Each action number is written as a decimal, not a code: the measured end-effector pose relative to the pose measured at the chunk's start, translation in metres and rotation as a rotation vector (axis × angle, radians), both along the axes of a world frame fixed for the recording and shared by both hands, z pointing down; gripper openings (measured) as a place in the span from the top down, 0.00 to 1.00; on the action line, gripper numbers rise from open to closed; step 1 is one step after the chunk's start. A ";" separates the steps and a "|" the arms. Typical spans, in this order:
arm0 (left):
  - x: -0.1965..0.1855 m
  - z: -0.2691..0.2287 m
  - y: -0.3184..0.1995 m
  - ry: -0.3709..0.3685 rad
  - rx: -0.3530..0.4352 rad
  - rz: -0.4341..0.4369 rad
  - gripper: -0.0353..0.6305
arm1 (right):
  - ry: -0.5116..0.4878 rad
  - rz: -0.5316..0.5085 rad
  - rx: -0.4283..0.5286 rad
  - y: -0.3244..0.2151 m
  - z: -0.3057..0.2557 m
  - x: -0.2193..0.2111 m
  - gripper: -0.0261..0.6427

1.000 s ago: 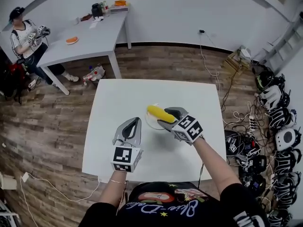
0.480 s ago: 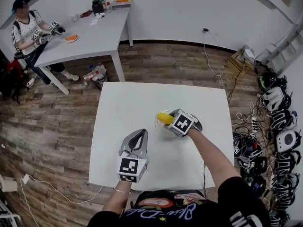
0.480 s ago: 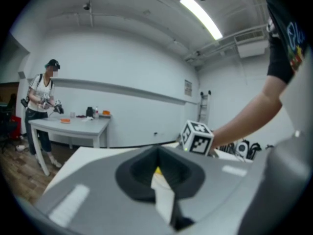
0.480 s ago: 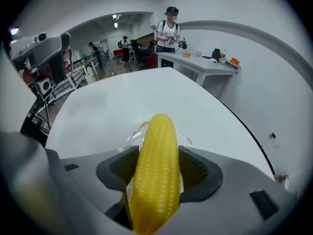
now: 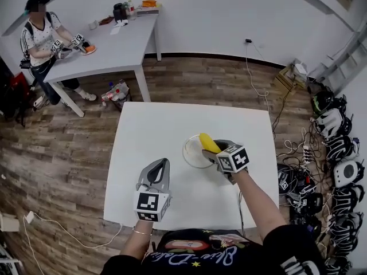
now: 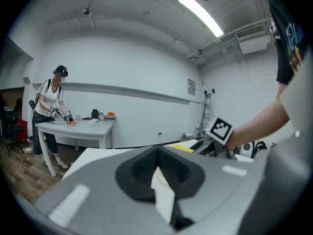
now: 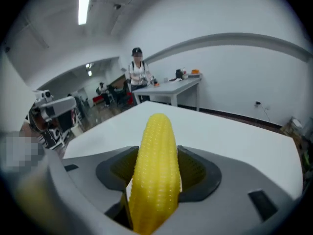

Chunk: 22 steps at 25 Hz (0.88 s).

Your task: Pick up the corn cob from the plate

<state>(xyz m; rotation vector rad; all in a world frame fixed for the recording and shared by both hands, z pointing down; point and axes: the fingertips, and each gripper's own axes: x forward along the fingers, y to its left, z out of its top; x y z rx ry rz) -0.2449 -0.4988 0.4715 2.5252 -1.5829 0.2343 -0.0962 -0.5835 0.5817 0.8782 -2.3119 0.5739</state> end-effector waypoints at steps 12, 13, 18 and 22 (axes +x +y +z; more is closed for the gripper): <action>0.069 -0.032 0.032 -0.033 0.072 0.048 0.95 | -0.388 0.235 0.351 0.084 -0.139 0.067 0.61; 0.073 -0.034 0.033 -0.036 0.076 0.050 0.95 | -0.396 0.237 0.353 0.088 -0.141 0.069 0.61; 0.089 -0.038 0.043 -0.037 0.082 0.054 0.95 | -0.385 0.232 0.334 0.104 -0.136 0.081 0.61; 0.091 -0.045 0.045 -0.040 0.102 0.040 0.95 | -0.376 0.228 0.332 0.105 -0.135 0.086 0.61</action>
